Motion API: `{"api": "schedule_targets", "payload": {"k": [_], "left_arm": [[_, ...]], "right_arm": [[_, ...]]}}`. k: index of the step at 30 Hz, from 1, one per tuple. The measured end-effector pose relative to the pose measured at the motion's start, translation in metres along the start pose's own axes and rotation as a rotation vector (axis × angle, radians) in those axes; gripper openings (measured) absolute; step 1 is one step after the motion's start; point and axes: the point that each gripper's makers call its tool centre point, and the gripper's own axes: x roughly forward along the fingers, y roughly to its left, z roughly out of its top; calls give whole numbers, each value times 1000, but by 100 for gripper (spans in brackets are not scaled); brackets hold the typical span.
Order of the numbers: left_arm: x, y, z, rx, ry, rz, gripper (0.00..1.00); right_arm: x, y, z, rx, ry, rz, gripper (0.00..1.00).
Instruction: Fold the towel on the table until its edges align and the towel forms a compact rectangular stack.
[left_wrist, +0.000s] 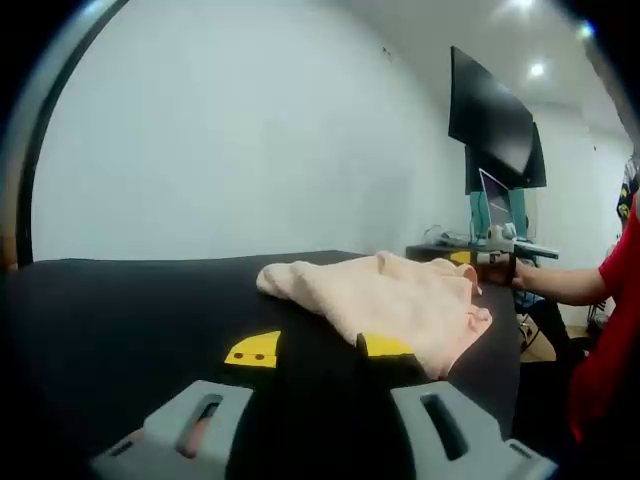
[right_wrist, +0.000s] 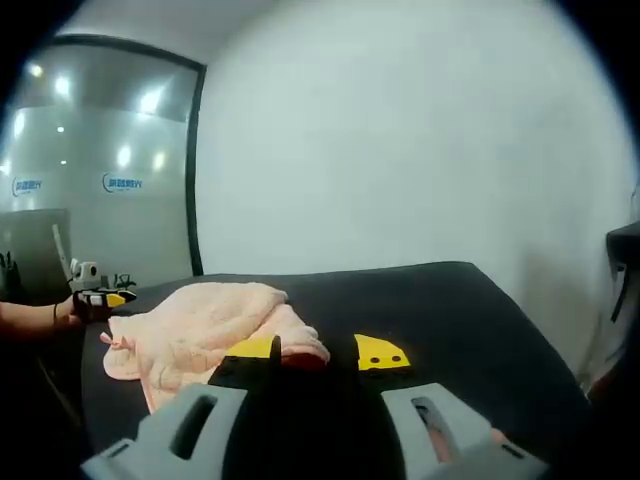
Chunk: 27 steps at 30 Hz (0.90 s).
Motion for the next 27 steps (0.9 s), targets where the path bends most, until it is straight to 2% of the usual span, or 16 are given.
{"api": "schedule_targets", "payload": {"k": [10, 27], "left_arm": [[1, 3, -1, 1, 3, 1, 31], [1, 8, -2, 5, 6, 3, 31]], "right_arm": [[6, -7, 0, 2, 2, 0, 25], [4, -7, 0, 1, 2, -1, 25]]}}
